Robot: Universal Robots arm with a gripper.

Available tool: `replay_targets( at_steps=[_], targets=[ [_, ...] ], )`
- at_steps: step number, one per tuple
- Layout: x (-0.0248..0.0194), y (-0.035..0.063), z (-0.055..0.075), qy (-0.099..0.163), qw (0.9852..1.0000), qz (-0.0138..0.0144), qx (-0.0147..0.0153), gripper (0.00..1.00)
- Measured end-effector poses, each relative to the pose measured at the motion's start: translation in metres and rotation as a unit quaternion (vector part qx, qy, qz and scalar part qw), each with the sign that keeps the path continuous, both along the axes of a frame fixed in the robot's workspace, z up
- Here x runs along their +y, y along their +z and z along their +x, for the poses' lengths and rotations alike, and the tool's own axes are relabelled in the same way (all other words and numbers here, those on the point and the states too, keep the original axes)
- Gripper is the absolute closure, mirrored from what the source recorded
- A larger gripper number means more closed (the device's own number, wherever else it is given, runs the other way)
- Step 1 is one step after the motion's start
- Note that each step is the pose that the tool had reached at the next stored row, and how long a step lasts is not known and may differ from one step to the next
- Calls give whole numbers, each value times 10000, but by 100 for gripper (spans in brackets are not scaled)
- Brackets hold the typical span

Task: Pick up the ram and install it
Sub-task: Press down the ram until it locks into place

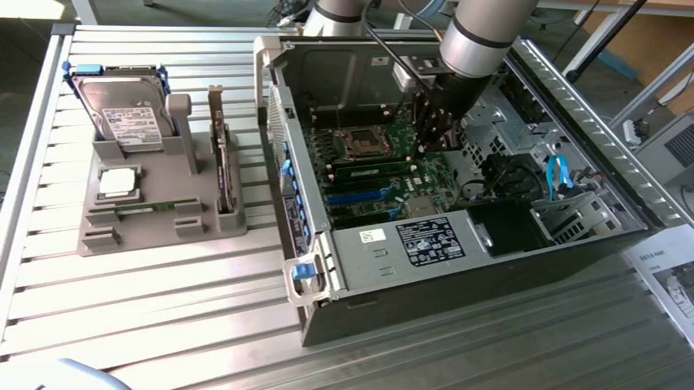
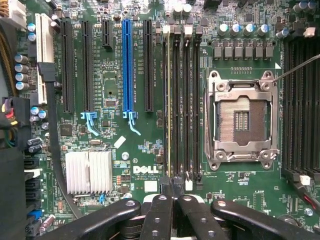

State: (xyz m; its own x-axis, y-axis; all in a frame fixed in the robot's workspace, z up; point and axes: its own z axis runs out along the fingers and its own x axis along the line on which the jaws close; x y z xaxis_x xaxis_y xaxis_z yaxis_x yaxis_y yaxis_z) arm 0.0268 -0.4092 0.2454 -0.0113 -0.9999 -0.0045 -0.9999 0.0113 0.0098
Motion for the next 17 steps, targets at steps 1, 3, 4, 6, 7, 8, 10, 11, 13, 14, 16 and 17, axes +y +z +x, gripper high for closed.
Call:
replay_targets(
  at_steps=[1, 3, 4, 6, 7, 8, 10, 11, 13, 14, 16, 17],
  targets=[
    [0, -7, 0, 0, 10000, 1, 0, 90],
    [0, -22, 0, 0, 10000, 0, 0, 90],
    [0, -29, 0, 0, 10000, 1, 0, 90],
    [0, -40, 0, 0, 10000, 0, 0, 90],
    [0, -45, 0, 0, 10000, 0, 0, 90],
    [0, -48, 0, 0, 10000, 0, 0, 90],
    [0, -49, 0, 0, 10000, -1, 0, 90],
    [0, -49, 0, 0, 10000, 0, 0, 90],
    [0, -50, 0, 0, 10000, 0, 0, 90],
    [0, -53, 0, 0, 10000, 1, 0, 90],
    [0, -60, 0, 0, 10000, 1, 0, 90],
    [0, -64, 0, 0, 10000, 0, 0, 90]
  ],
)
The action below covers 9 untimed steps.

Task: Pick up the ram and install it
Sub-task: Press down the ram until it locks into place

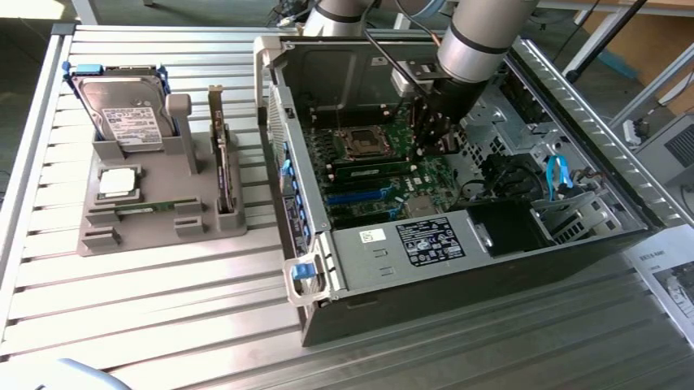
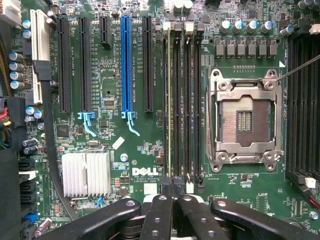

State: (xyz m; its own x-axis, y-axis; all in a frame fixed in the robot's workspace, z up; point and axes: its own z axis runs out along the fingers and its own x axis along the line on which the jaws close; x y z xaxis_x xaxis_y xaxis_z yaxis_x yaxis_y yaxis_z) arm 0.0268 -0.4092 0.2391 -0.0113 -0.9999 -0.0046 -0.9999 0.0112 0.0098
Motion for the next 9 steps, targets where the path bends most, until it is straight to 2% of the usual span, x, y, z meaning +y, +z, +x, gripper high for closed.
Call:
replay_targets(
  at_steps=[9],
  targets=[
    [1, -33, 0, 0, 10000, -1, 0, 90]
  ],
)
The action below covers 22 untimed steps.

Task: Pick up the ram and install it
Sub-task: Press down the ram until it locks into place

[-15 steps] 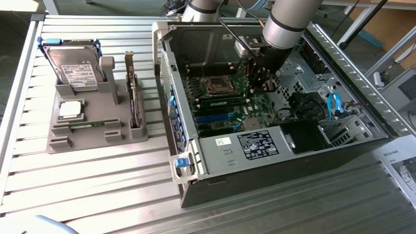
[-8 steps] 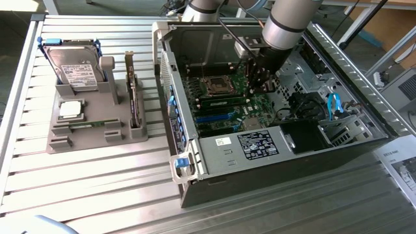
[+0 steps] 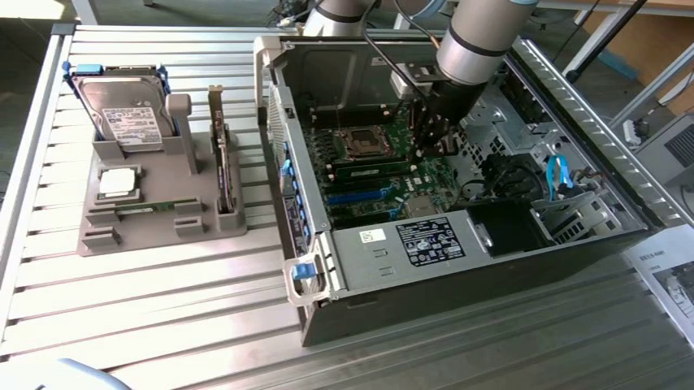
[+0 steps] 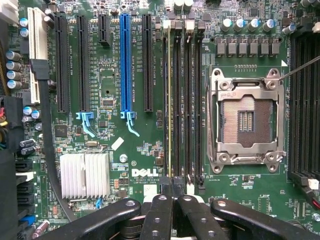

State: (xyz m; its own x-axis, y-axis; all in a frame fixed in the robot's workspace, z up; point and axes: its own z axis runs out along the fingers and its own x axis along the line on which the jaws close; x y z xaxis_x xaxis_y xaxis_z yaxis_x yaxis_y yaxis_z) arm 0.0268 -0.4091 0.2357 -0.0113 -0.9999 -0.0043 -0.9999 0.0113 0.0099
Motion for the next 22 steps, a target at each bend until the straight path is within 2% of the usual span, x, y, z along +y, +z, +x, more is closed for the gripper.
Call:
replay_targets(
  at_steps=[22],
  targets=[
    [0, -30, 0, 0, 10000, 0, 0, 90]
  ],
)
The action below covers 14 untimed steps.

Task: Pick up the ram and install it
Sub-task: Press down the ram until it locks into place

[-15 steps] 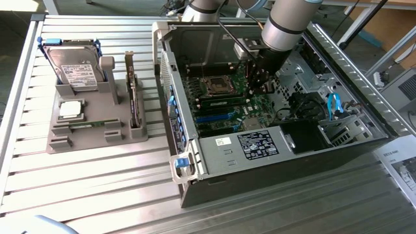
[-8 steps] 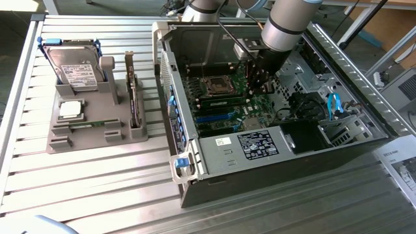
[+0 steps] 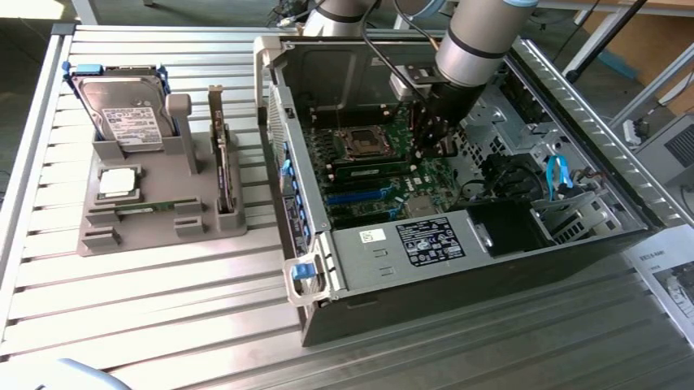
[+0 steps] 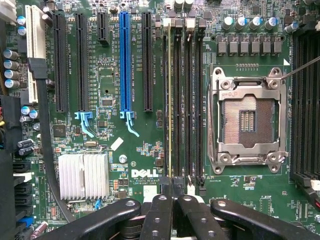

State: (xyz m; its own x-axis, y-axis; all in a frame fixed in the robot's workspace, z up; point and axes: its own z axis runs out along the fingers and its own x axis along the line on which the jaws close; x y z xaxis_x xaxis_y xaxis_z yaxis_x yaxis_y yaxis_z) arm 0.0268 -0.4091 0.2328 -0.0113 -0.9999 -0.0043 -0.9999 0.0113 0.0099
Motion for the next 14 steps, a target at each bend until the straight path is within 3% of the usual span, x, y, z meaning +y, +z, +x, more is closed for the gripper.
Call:
replay_targets(
  at_steps=[14],
  targets=[
    [0, -12, 0, 0, 10000, 1, 0, 90]
  ],
)
